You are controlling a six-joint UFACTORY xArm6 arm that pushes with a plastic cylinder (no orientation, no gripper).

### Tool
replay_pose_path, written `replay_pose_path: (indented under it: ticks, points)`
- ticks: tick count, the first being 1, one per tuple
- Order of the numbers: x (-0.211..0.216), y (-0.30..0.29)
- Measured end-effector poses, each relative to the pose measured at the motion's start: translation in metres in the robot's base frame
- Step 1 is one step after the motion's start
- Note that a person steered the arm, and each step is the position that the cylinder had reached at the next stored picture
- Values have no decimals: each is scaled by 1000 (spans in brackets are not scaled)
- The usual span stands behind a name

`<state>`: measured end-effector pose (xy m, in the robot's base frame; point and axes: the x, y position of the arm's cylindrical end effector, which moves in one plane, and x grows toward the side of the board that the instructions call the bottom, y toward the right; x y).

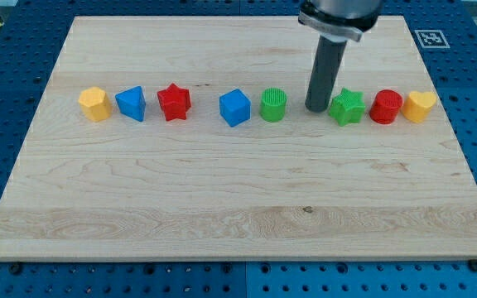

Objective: Move the green star down

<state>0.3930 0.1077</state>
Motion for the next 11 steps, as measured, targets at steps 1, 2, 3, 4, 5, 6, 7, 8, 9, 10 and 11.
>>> replay_pose_path:
  ticks: [1,2,3,4,5,6,7,8,9,10,11]
  points:
    - [-6,1]
    - [-7,23]
    - [-16,37]
    - [-25,47]
    - [-23,47]
    - [10,52]
    - [49,54]
    - [83,54]
    - [117,54]
    - [129,38]
    - [137,0]
